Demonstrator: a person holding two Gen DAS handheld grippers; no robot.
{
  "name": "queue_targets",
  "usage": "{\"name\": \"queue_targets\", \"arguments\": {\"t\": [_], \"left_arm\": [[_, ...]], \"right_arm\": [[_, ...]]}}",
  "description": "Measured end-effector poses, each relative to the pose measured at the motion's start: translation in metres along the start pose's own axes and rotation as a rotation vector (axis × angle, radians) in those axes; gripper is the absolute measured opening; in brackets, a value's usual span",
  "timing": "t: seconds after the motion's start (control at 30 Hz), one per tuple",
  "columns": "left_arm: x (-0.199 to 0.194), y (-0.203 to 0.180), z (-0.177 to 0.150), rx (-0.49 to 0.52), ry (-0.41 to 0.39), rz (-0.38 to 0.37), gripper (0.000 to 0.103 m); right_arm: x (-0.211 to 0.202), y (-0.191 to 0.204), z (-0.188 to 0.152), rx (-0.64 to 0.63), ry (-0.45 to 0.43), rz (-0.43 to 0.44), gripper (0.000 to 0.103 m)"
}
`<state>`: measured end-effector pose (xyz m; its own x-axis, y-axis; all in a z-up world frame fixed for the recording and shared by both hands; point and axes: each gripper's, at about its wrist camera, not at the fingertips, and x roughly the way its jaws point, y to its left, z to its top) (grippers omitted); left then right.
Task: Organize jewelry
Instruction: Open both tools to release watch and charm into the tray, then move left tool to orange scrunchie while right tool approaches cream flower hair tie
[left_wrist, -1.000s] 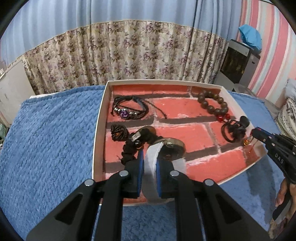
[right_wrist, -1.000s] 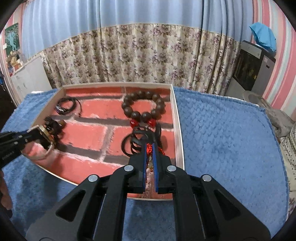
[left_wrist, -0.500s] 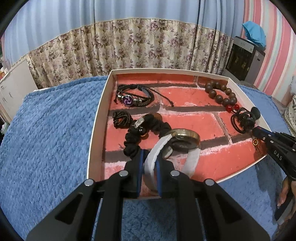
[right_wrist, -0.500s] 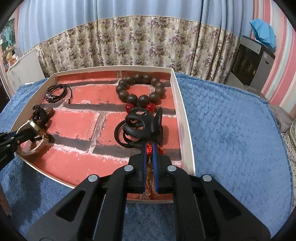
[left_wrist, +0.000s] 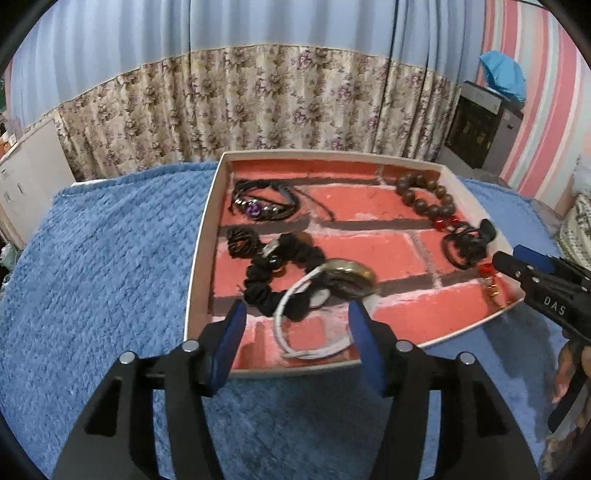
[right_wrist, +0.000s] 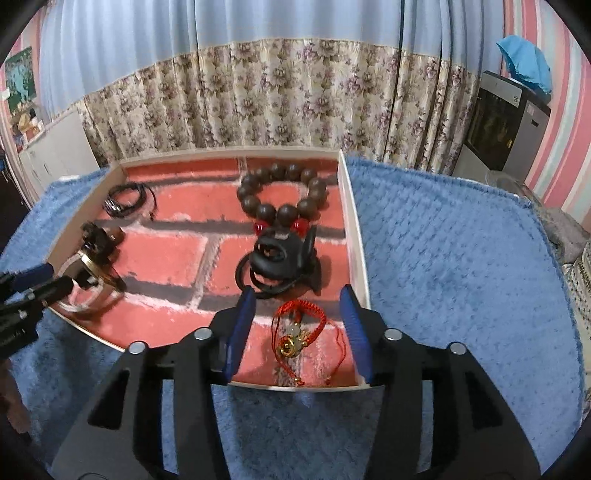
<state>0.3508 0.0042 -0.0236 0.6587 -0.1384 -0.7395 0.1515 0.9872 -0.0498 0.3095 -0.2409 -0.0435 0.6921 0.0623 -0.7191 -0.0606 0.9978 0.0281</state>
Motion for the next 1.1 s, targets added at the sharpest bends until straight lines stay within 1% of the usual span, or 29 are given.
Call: {"name": "queue_targets", "arguments": {"t": [0.03,0.07,0.1,0.13,0.17,0.23,0.3,0.43,0.53,0.6,0.73,0.8,0.83,0.9,0.97,1.1], "left_arm": [[-0.006,-0.002,0.001,0.000,-0.010,-0.006,0.060],[-0.013,-0.004,0.003,0.002,-0.019,-0.013,0.063],[-0.020,-0.006,0.004,0.005,-0.030,-0.013,0.076],[-0.026,-0.007,0.004,0.007,-0.043,-0.007,0.083],[-0.037,-0.010,0.004,0.012,-0.067,0.001,0.084],[-0.051,-0.015,0.005,0.022,-0.076,-0.005,0.085],[-0.063,-0.020,0.005,0.024,-0.069,-0.014,0.089],[-0.092,-0.031,-0.006,0.029,-0.096,-0.030,0.094],[-0.112,-0.038,-0.018,0.041,-0.115,-0.037,0.094],[-0.123,-0.041,-0.028,0.038,-0.121,-0.042,0.094],[-0.145,-0.046,-0.047,0.017,-0.120,-0.079,0.094],[-0.154,-0.050,-0.056,0.012,-0.129,-0.079,0.094],[-0.158,-0.052,-0.061,0.015,-0.130,-0.075,0.094],[-0.162,-0.059,-0.074,0.032,-0.127,-0.064,0.094],[-0.164,-0.064,-0.087,0.040,-0.124,-0.052,0.094],[-0.171,-0.069,-0.120,0.025,-0.125,-0.092,0.094]], "right_arm": [[-0.006,-0.002,0.001,0.005,-0.007,0.005,0.061],[-0.012,-0.004,0.003,0.009,-0.015,0.008,0.071],[-0.022,-0.006,0.004,0.013,-0.031,0.001,0.077],[-0.028,-0.007,0.004,0.014,-0.043,-0.004,0.089],[-0.040,-0.009,0.004,0.012,-0.066,-0.015,0.095],[-0.056,-0.012,0.001,0.003,-0.088,-0.027,0.098],[-0.072,-0.016,-0.003,0.000,-0.092,-0.036,0.098],[-0.099,-0.026,-0.016,0.011,-0.088,-0.063,0.099],[-0.120,-0.037,-0.032,0.033,-0.086,-0.089,0.099],[-0.135,-0.044,-0.047,0.040,-0.092,-0.122,0.099],[-0.156,-0.052,-0.075,0.069,-0.092,-0.164,0.099],[-0.167,-0.053,-0.091,0.080,-0.095,-0.139,0.099],[-0.173,-0.054,-0.101,0.086,-0.093,-0.111,0.099],[-0.182,-0.055,-0.119,0.097,-0.084,-0.085,0.099],[-0.190,-0.055,-0.135,0.095,-0.095,-0.078,0.099],[-0.204,-0.054,-0.165,0.107,-0.134,-0.076,0.099]]}}
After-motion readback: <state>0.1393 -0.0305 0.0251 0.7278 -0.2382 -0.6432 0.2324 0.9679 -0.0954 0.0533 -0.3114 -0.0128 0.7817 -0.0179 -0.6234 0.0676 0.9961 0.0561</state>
